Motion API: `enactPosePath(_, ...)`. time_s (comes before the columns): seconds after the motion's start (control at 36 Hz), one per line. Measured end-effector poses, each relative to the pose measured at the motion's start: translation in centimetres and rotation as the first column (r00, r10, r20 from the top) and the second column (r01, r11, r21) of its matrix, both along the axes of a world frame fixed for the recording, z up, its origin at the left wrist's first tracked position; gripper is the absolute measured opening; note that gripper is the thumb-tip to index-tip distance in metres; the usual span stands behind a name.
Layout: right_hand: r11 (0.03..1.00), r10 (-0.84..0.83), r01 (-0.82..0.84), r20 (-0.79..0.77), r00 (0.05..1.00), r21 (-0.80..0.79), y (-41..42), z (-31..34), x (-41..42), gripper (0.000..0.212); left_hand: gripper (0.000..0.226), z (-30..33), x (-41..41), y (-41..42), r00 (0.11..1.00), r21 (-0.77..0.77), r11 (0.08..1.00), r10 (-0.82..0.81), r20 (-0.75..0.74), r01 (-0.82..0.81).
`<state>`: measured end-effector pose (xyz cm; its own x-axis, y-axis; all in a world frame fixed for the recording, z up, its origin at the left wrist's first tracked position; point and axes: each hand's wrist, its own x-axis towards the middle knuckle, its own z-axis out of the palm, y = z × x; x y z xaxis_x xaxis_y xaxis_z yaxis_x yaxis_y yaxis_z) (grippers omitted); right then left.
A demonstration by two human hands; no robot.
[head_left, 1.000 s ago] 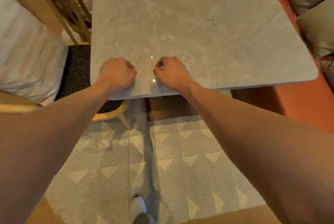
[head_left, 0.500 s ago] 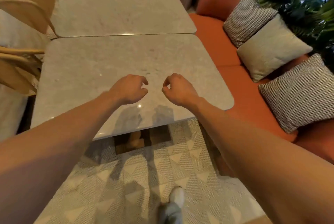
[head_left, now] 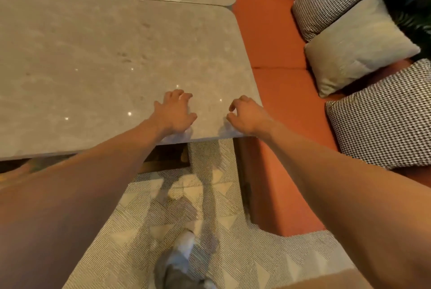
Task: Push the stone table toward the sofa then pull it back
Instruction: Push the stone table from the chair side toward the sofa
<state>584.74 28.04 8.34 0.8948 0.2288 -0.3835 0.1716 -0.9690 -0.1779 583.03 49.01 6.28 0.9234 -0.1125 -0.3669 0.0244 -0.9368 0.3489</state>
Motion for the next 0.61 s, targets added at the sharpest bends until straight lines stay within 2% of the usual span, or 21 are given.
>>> enactPosePath(0.06,1.000,0.006,-0.006,-0.018,1.000,-0.019,-2.7,-2.1,0.6,0.046,0.066,-2.7,0.2,-2.2,0.997,-0.003,1.000,-0.027,0.066,0.027)
enactPosePath(0.11,1.000,0.009,-0.009,0.039,0.999,0.010,-4.4,-3.9,1.8,0.049,0.068,-5.2,0.8,-3.9,0.990,0.020,0.999,-0.027,0.142,0.025)
enactPosePath(0.19,0.995,0.045,-0.059,0.180,0.983,0.077,-4.8,-6.6,3.9,0.056,0.067,-7.8,2.7,-6.2,0.977,0.028,0.998,0.050,0.209,-0.057)
enactPosePath(0.28,0.988,0.087,-0.112,0.209,0.974,0.111,-3.9,-9.7,4.9,0.060,0.064,-9.6,4.5,-9.1,0.960,0.018,0.994,0.103,0.261,-0.111)
enactPosePath(0.39,0.990,0.069,-0.108,0.374,0.925,0.086,-3.8,-13.1,4.9,0.055,0.060,-11.9,4.6,-11.3,0.924,0.176,0.969,0.099,0.369,-0.174)
enactPosePath(0.47,0.993,0.050,-0.094,0.463,0.885,0.072,-4.0,-13.8,4.9,0.054,0.061,-12.2,4.7,-11.6,0.904,0.228,0.954,0.083,0.419,-0.194)
enactPosePath(0.61,0.994,0.057,-0.096,0.491,0.869,0.054,-4.1,-13.6,4.9,0.055,0.056,-11.6,4.5,-11.9,0.883,0.224,0.951,0.088,0.460,-0.212)
